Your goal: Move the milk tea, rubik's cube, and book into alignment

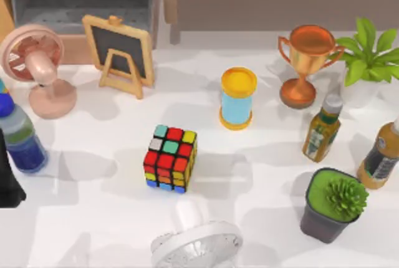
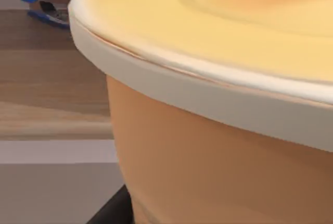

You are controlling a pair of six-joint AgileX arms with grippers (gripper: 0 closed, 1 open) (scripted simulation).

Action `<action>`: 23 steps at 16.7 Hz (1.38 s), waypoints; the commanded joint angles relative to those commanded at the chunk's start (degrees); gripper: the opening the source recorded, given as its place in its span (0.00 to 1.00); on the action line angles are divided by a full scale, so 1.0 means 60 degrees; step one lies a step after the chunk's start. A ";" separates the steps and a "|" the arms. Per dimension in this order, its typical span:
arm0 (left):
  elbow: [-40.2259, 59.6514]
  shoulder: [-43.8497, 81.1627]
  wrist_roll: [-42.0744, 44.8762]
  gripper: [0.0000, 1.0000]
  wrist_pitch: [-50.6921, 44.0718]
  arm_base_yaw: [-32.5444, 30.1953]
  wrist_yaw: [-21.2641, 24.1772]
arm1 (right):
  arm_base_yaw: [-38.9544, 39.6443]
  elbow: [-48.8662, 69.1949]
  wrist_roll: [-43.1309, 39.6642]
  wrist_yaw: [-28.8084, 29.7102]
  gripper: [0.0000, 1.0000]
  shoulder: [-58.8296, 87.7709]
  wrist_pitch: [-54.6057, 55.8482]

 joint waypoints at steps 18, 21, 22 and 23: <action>0.0000 0.0000 0.0000 1.00 0.0000 0.0000 0.0000 | -0.0290 -0.0018 -0.0134 -0.0536 0.00 0.1534 0.1297; 0.0000 0.0000 0.0000 1.00 0.0000 0.0000 0.0000 | -0.0290 -0.0019 -0.0134 -0.0536 0.00 0.1539 0.1301; 0.0000 0.0000 0.0000 1.00 0.0000 0.0000 0.0000 | -0.0290 -0.0019 -0.0134 -0.0536 0.08 0.1539 0.1301; 0.0000 0.0000 0.0000 1.00 0.0000 0.0000 0.0000 | -0.0290 -0.0019 -0.0134 -0.0536 0.15 0.1539 0.1301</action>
